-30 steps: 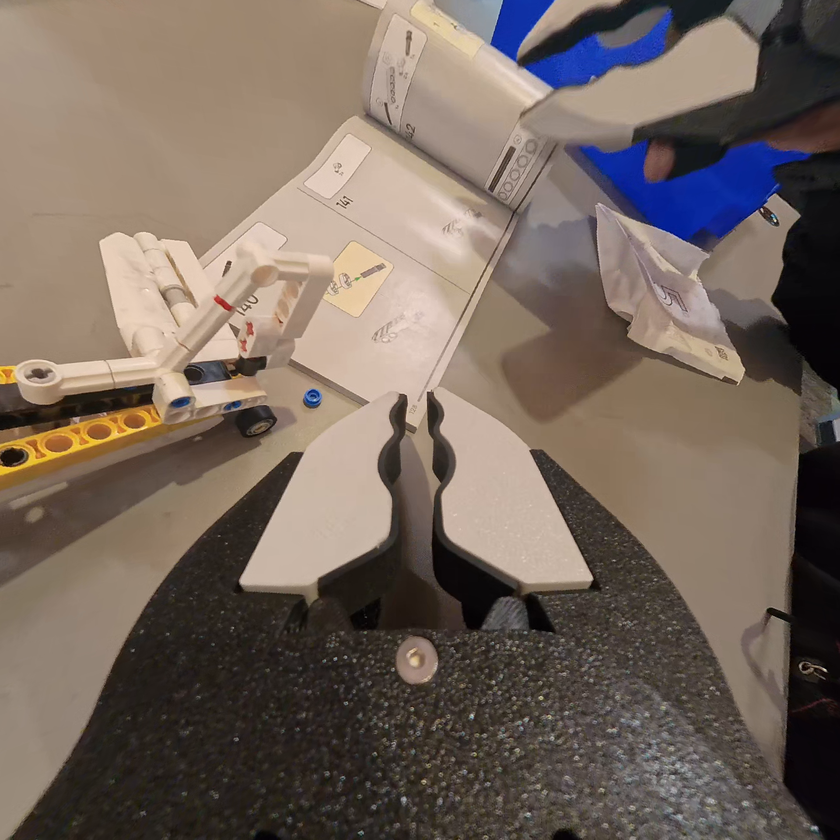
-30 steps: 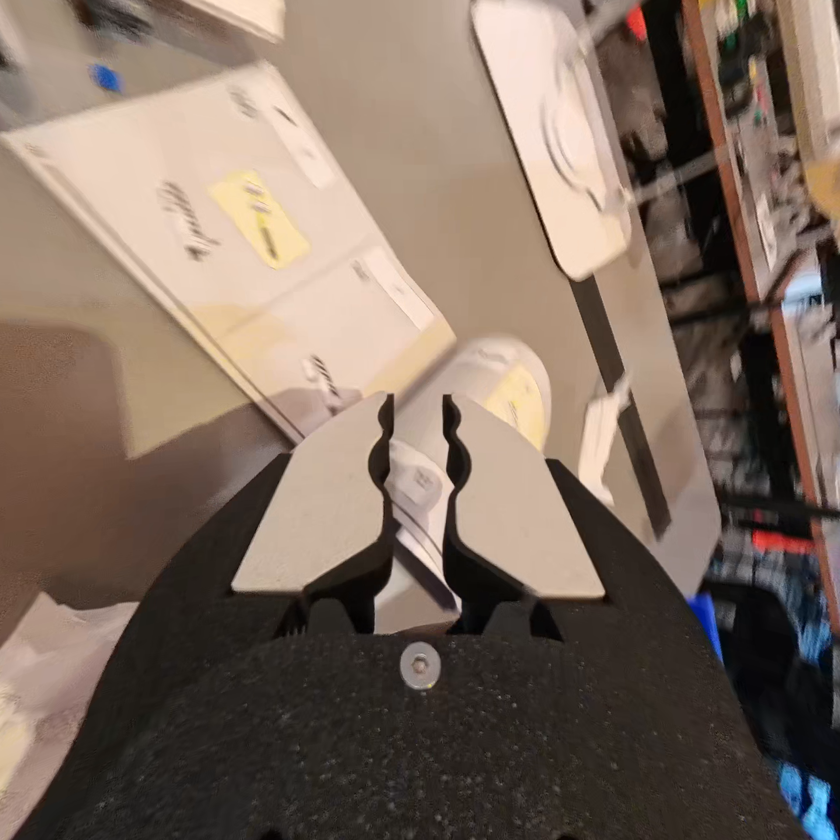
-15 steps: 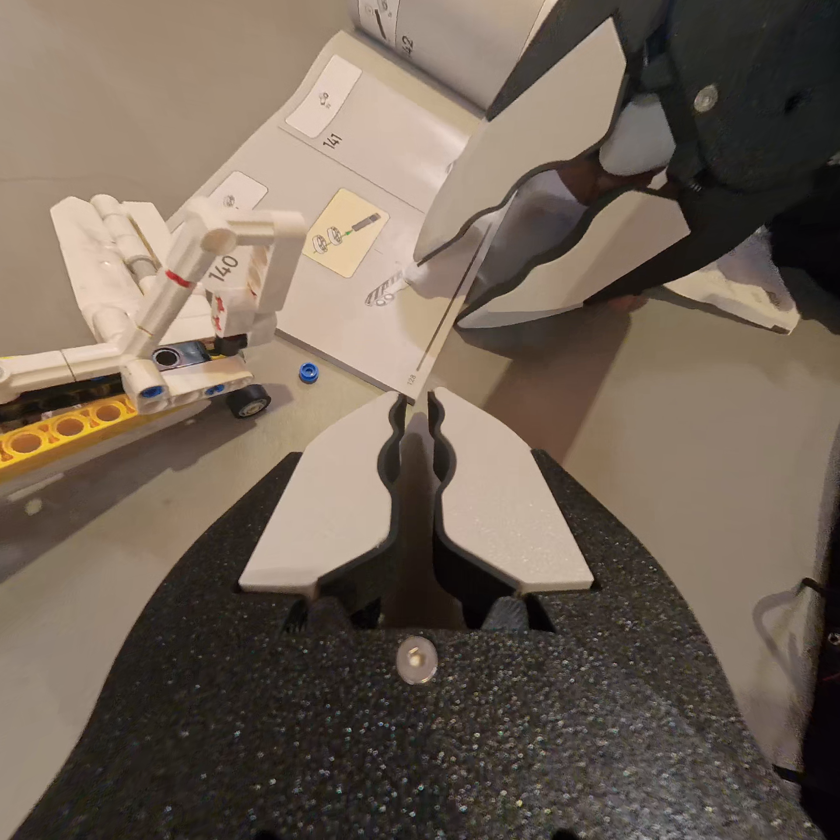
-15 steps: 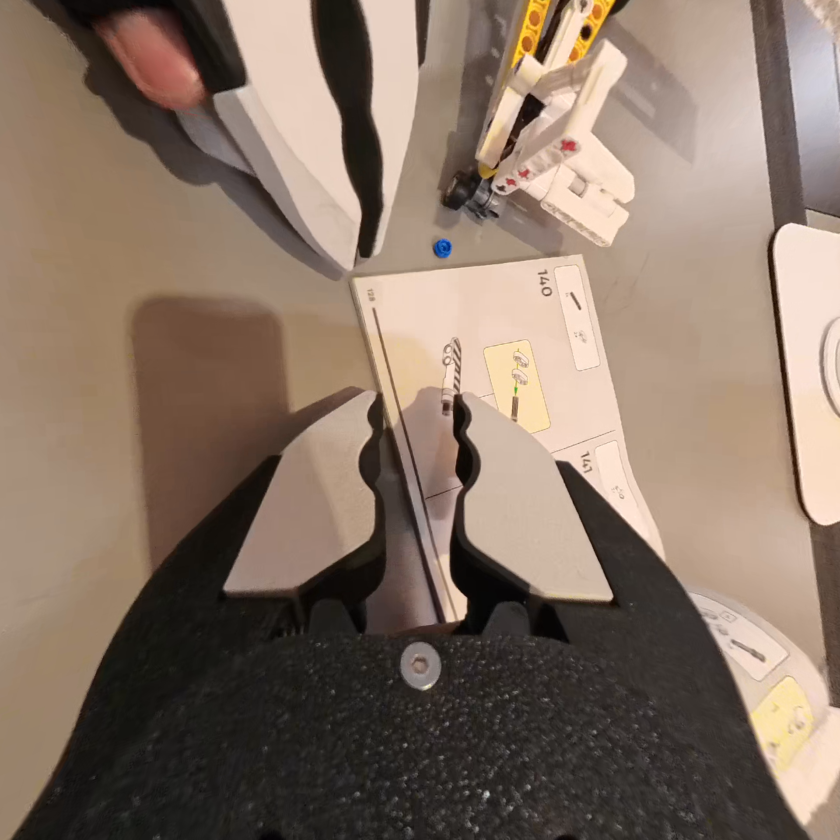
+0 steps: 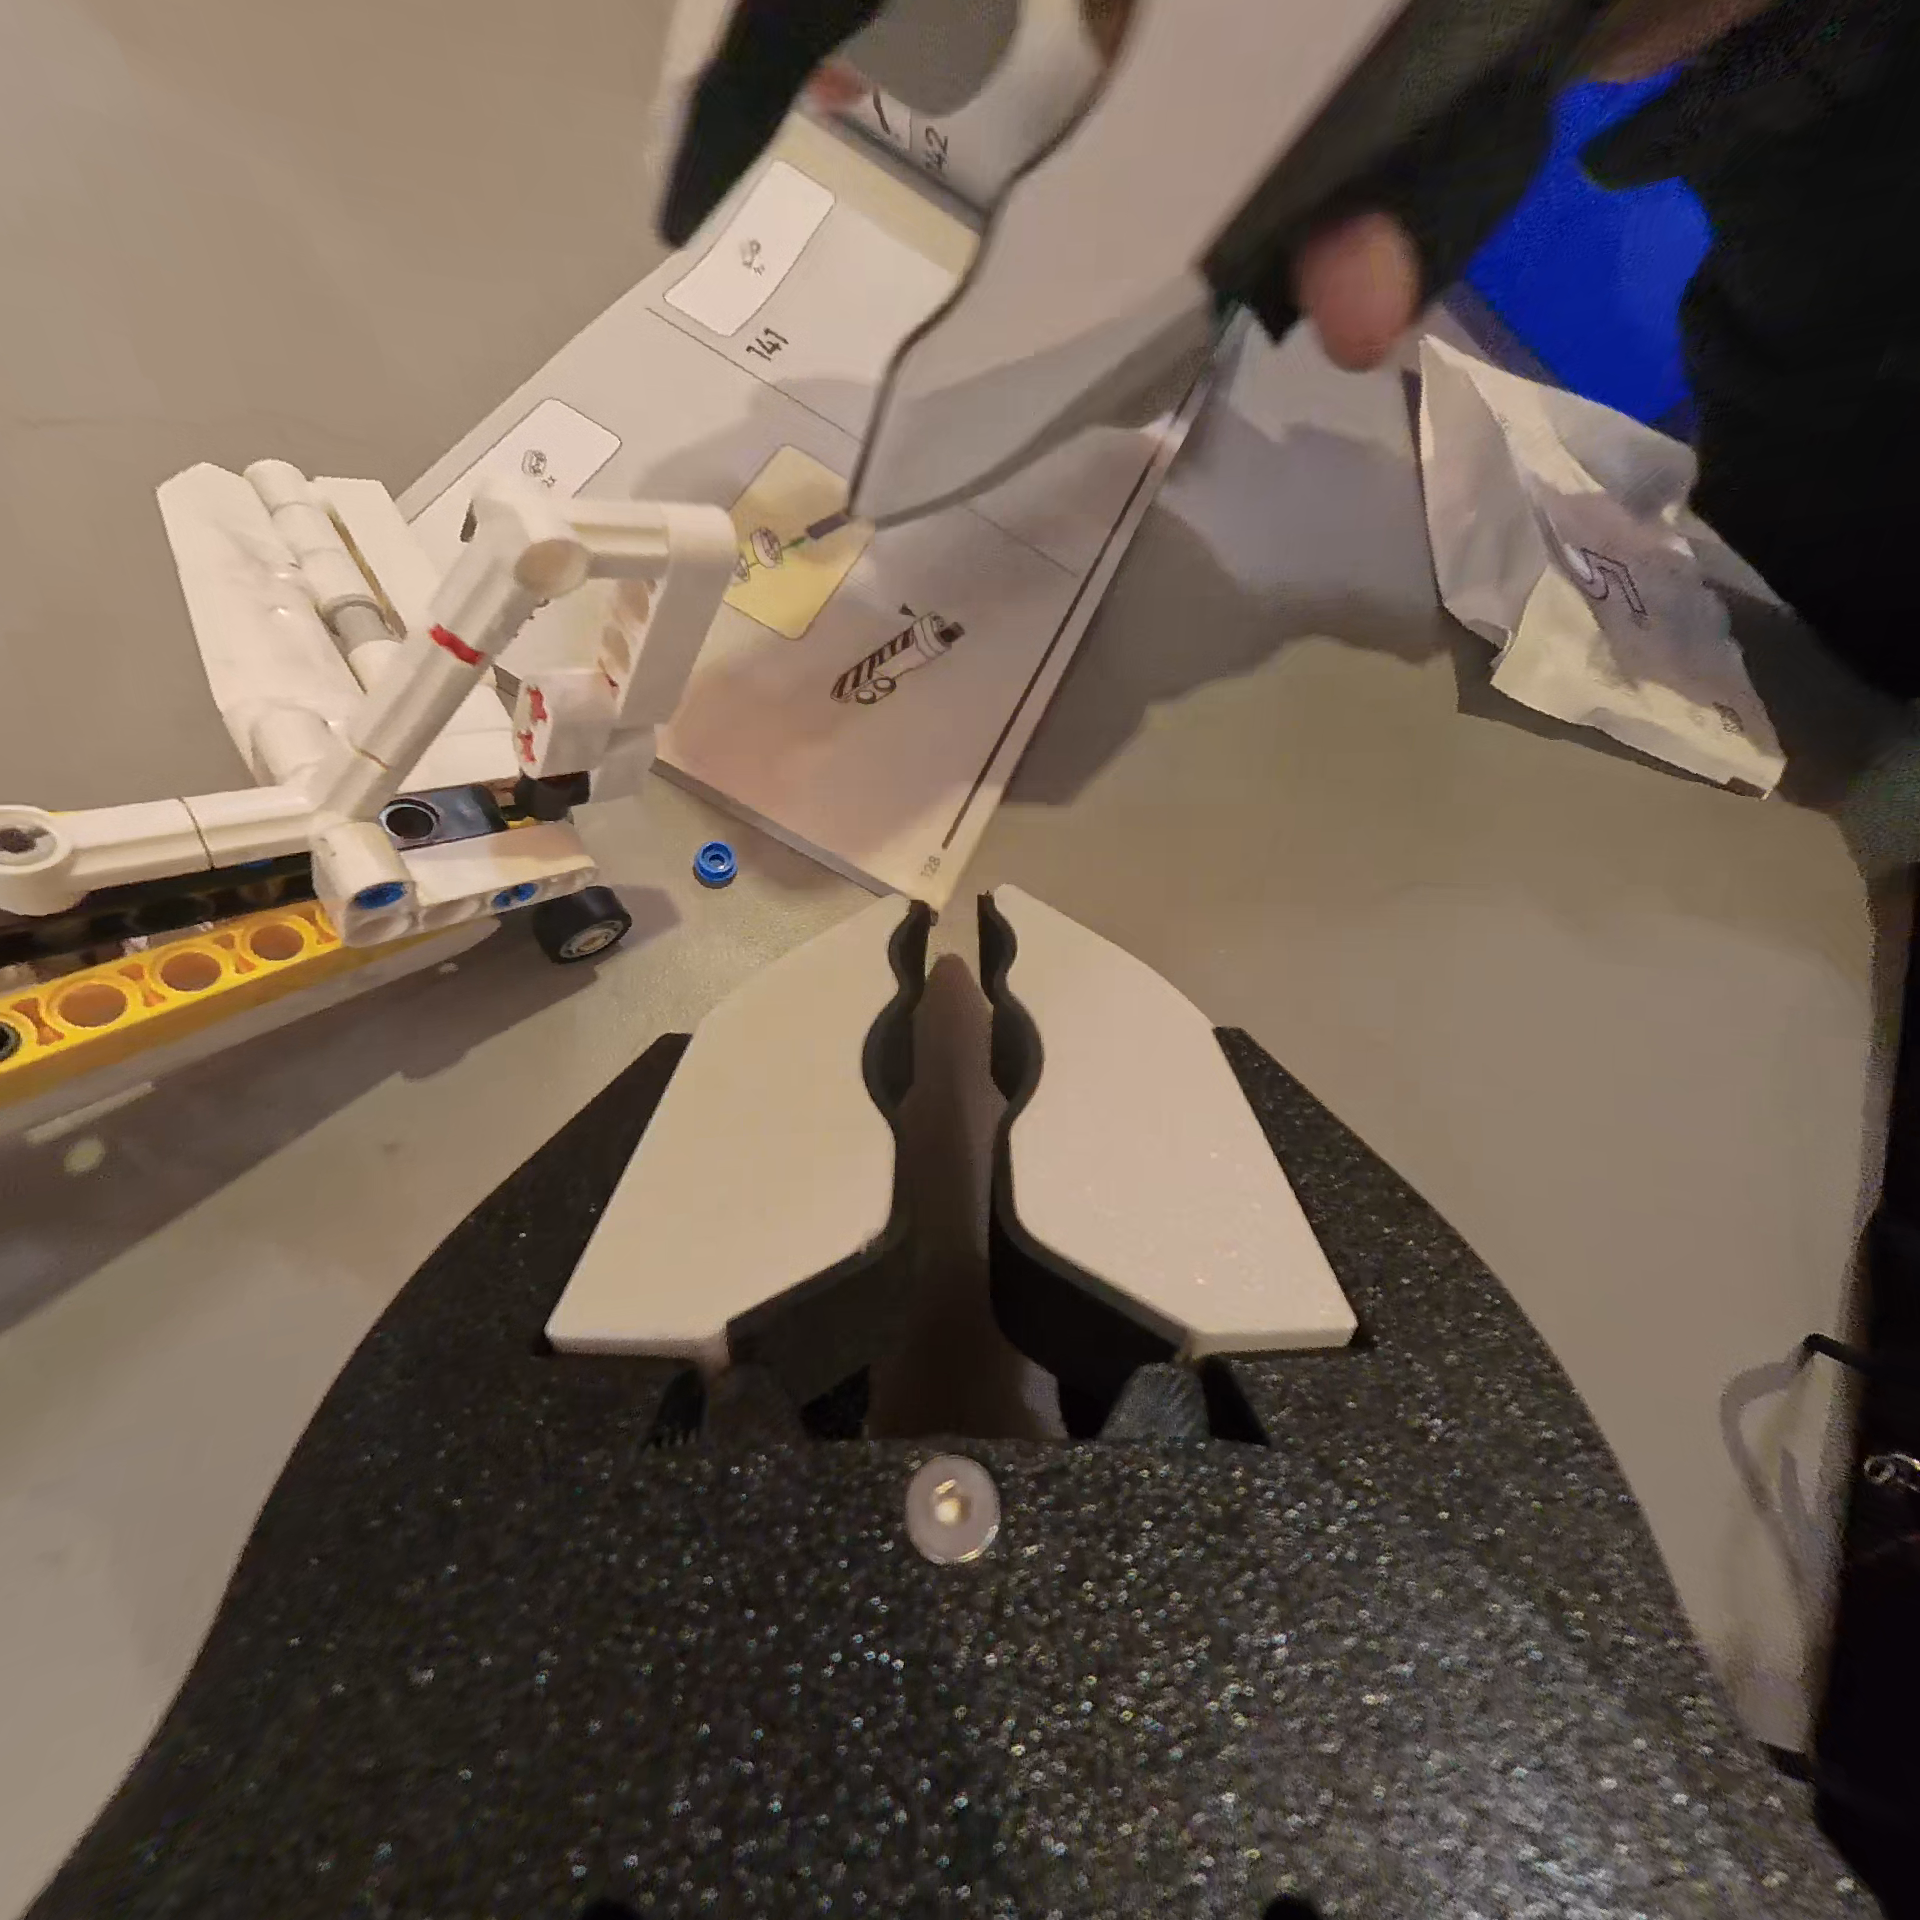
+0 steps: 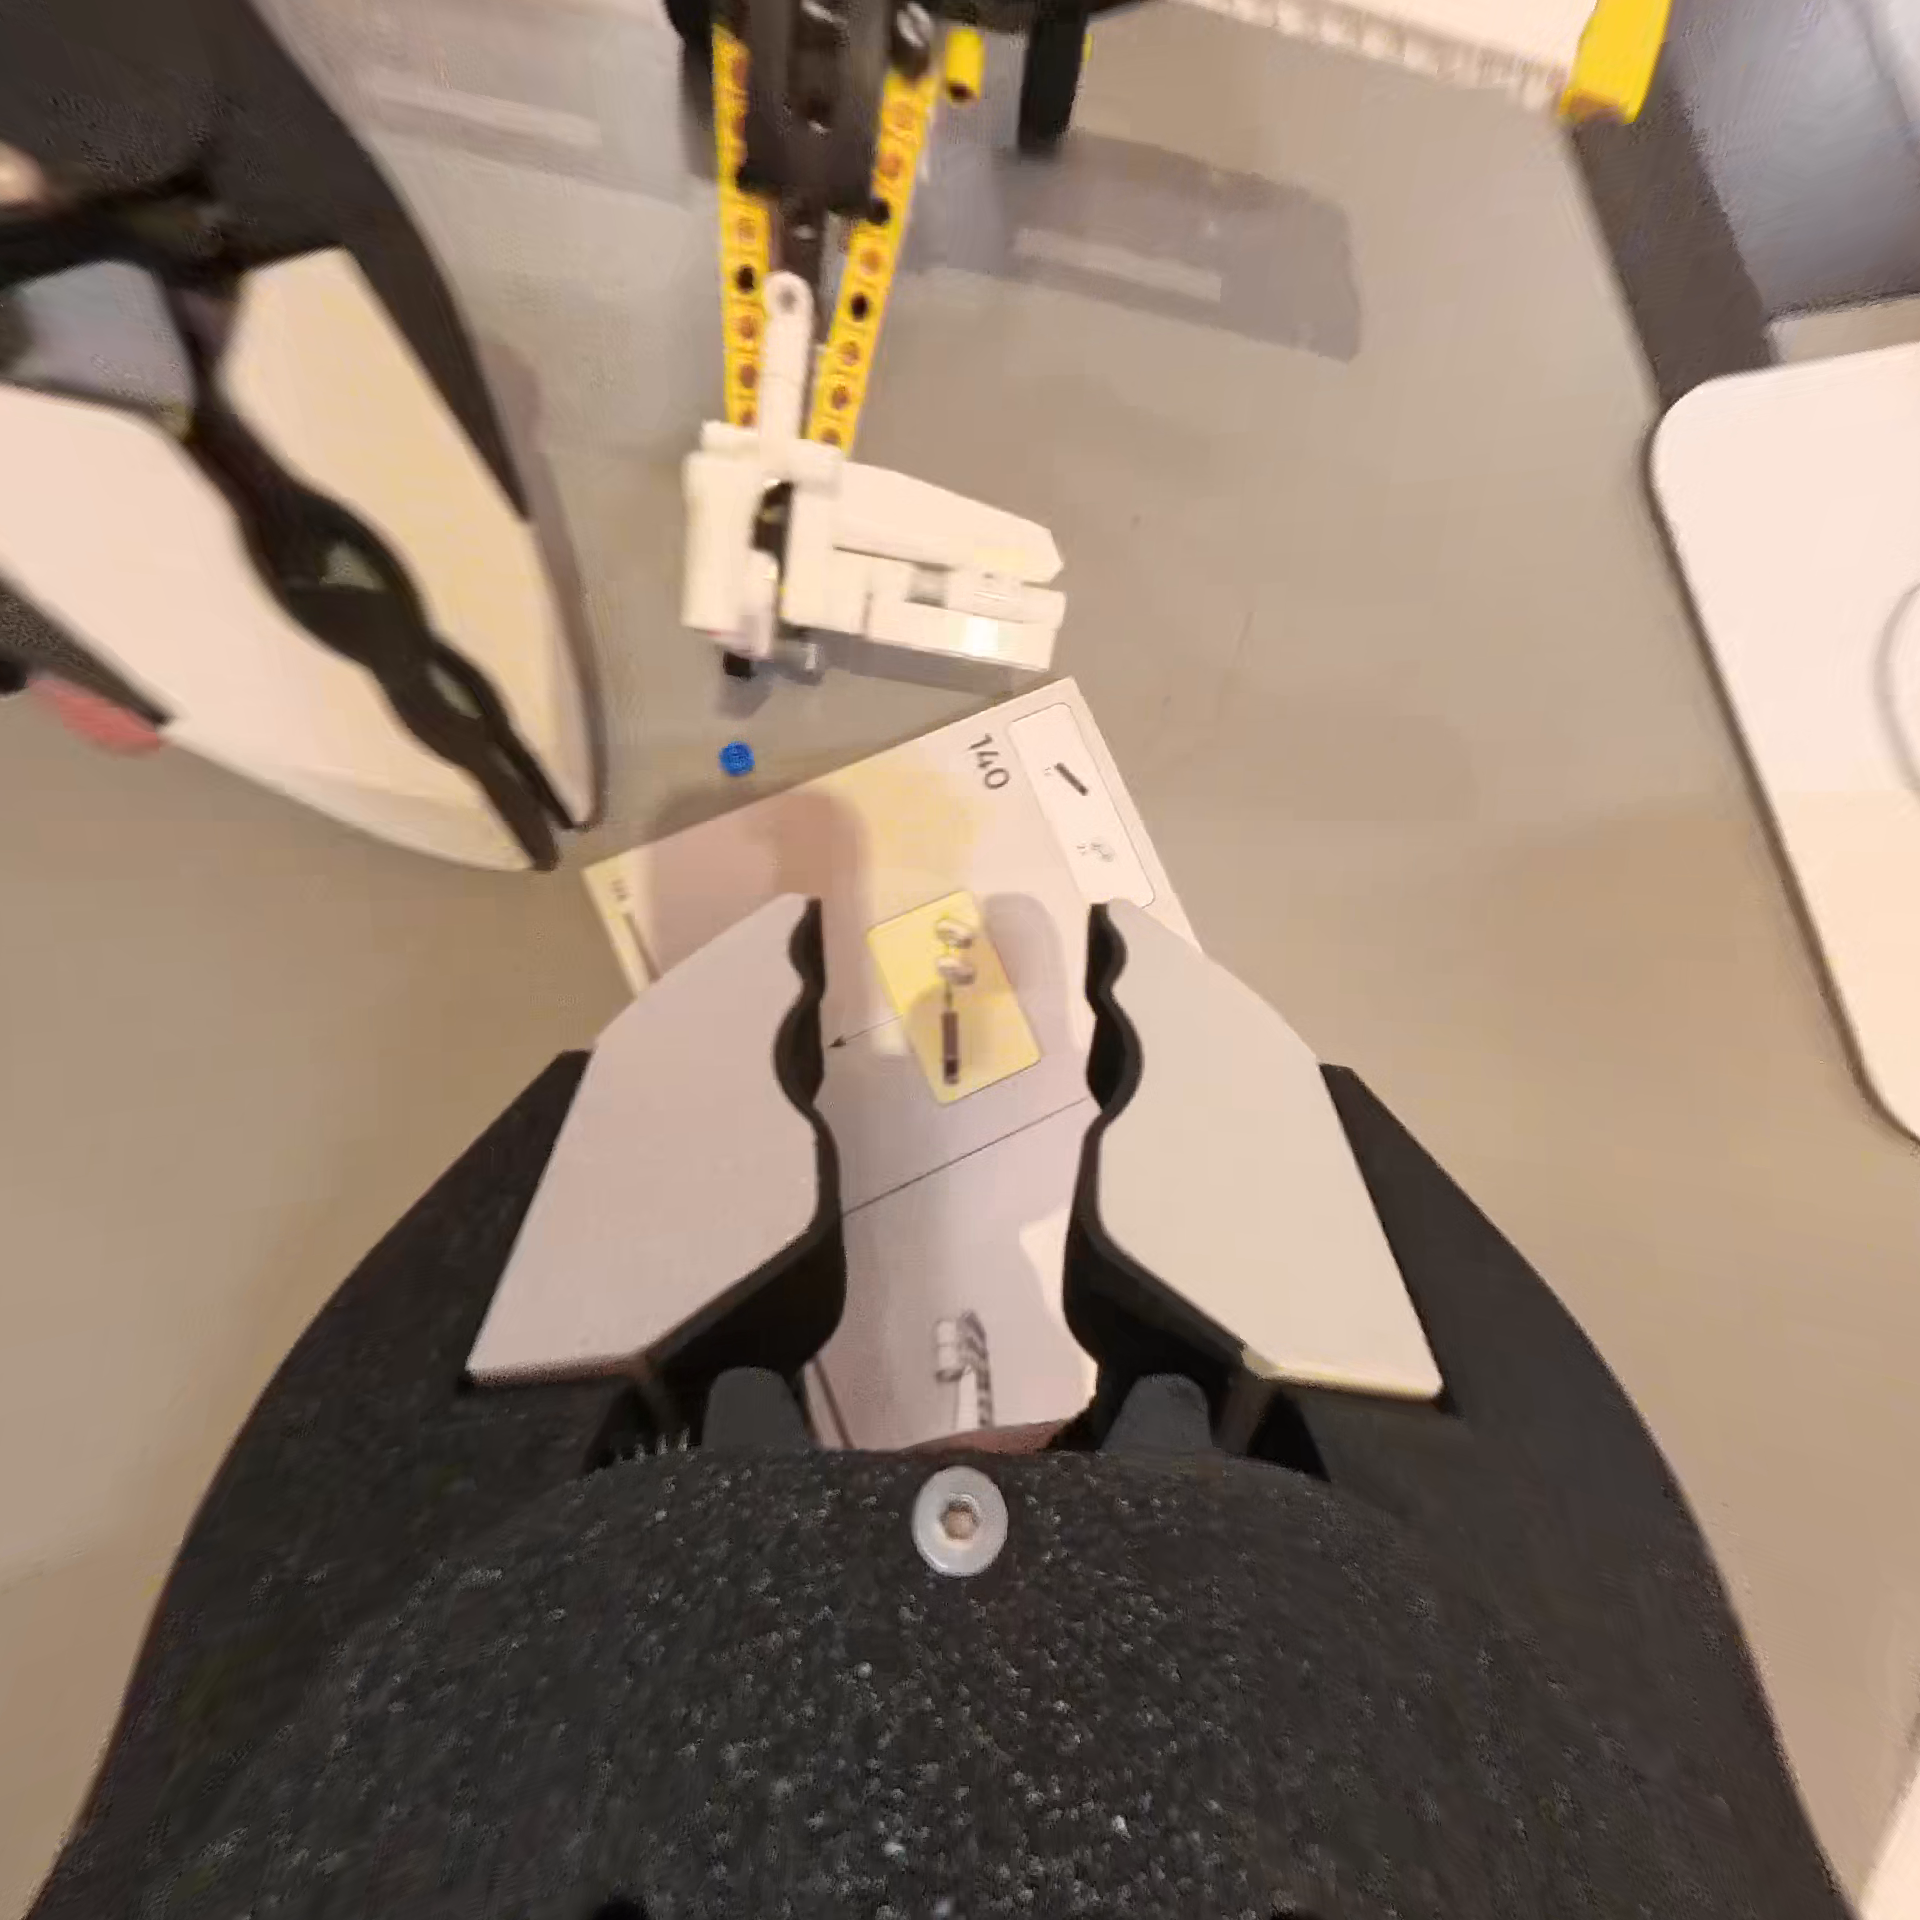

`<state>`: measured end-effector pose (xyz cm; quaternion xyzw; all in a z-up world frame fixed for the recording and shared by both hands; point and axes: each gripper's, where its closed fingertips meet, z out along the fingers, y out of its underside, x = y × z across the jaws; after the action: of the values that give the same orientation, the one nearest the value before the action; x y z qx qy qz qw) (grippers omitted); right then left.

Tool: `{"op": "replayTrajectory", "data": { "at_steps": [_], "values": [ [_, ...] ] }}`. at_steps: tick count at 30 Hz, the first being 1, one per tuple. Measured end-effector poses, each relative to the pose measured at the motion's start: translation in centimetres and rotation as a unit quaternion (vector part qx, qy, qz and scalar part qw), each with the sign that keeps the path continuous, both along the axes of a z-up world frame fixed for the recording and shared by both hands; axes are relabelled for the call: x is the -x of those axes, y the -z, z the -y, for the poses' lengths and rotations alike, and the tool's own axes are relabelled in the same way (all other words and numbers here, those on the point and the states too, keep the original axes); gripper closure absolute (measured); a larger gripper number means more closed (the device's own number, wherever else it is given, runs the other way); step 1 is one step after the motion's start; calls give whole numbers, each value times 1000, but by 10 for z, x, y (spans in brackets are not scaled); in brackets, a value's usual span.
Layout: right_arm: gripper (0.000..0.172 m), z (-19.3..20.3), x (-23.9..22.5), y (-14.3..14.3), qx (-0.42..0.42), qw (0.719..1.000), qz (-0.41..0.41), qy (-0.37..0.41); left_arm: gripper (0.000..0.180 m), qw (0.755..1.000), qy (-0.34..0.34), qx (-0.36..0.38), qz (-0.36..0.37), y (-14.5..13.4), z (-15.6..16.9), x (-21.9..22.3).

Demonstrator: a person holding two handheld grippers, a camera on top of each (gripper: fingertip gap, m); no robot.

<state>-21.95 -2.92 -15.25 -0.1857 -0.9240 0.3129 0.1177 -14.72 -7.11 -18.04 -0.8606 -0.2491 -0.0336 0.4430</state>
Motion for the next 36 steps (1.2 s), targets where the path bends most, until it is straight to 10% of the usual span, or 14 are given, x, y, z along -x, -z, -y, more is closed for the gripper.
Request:
{"op": "replayTrajectory", "data": {
  "at_steps": [11, 36],
  "values": [
    [98, 10, 31, 37, 5, 996, 87, -19, 170, 999, -8, -42, 31, -8, 3, 3],
    [130, -6, 17, 22, -49, 998, -28, -41, 171, 998, -8, -44, 33, -8, 2, 3]
  ]
}}
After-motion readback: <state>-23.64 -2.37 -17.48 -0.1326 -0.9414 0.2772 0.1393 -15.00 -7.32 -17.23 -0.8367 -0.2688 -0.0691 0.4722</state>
